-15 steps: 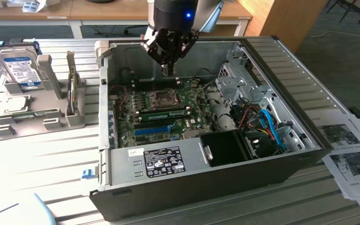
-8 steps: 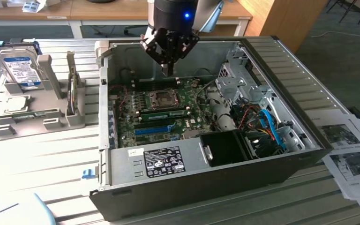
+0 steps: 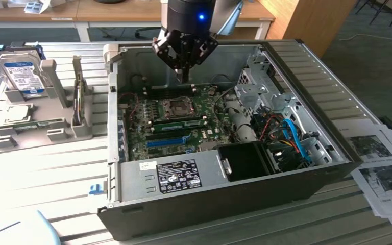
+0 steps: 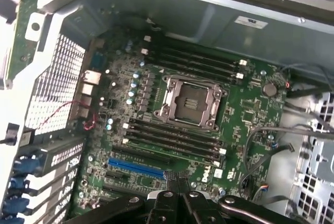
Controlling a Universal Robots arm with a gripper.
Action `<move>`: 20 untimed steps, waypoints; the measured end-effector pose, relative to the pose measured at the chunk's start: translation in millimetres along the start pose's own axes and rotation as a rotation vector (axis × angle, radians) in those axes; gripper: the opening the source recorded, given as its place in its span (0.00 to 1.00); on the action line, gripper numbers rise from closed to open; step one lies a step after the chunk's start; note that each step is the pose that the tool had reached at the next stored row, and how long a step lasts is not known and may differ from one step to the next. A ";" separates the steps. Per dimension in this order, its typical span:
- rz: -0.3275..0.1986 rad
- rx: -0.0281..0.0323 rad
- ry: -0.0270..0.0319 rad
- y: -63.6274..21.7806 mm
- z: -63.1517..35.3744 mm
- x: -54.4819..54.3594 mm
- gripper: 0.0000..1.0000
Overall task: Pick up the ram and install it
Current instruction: 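Press down the ram until it locks into place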
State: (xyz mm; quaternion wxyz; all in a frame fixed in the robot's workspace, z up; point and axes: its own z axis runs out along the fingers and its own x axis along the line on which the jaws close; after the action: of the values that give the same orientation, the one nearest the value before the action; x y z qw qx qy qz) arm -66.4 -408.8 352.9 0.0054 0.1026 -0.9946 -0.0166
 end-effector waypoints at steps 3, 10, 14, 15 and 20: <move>0.038 -0.0004 -0.0013 0.0 0.0 0.0 0.09; 0.103 -0.0008 -0.0036 0.0 0.0 0.0 0.09; 0.103 -0.0008 -0.0036 0.0 0.0 0.0 0.09; 0.104 -0.0008 -0.0036 0.0 0.0 0.0 0.09; 0.146 -0.0011 -0.0050 0.0 0.2 0.0 0.09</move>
State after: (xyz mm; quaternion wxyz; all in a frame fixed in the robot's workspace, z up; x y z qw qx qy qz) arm -66.4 -408.8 352.7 0.0042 0.0296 -0.9994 -0.0170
